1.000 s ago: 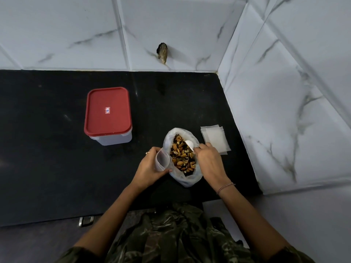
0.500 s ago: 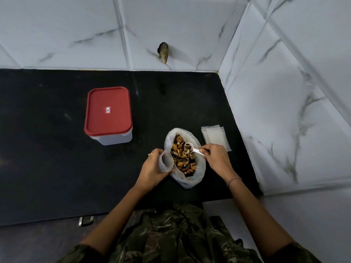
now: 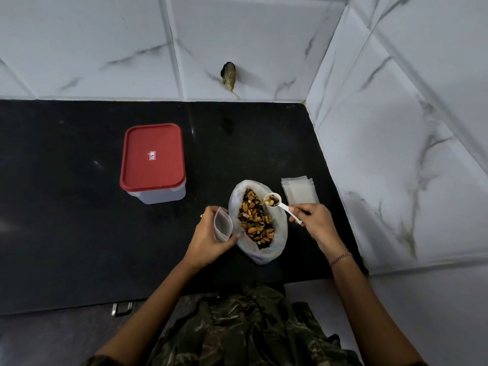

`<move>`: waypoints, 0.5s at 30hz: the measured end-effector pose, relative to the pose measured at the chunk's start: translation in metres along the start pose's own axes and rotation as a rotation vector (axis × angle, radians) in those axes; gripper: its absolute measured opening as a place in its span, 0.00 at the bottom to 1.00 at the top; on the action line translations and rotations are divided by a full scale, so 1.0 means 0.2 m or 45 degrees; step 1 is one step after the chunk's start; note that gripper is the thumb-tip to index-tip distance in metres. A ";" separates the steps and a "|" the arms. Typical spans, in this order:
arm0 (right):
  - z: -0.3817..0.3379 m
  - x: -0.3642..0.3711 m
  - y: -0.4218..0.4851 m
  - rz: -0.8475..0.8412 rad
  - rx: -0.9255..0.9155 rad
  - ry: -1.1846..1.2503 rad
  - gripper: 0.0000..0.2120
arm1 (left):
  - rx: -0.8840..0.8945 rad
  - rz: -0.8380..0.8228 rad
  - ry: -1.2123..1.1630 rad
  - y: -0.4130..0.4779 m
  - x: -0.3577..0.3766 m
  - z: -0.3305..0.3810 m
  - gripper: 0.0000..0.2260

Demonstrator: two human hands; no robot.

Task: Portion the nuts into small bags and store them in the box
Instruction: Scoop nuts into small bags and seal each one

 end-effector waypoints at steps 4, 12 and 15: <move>-0.08 0.00 -0.03 -0.015 0.019 0.171 0.06 | 0.018 0.057 0.020 0.02 -0.01 0.03 0.25; -0.36 0.11 -0.12 -0.231 -0.181 0.111 0.05 | 0.070 0.245 0.189 0.05 -0.04 0.11 0.22; -0.43 0.17 -0.14 -0.262 -0.359 -0.230 0.10 | 0.072 0.268 0.179 0.05 -0.05 0.13 0.21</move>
Point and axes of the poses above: each hand's wrist, its own y-axis towards the middle knuckle, its own x-axis out of the palm, z = x × y, the point moved 3 cm from there along y, towards the middle knuckle, and after that the axes turned 15 degrees about -x, right-handed, at the moved point
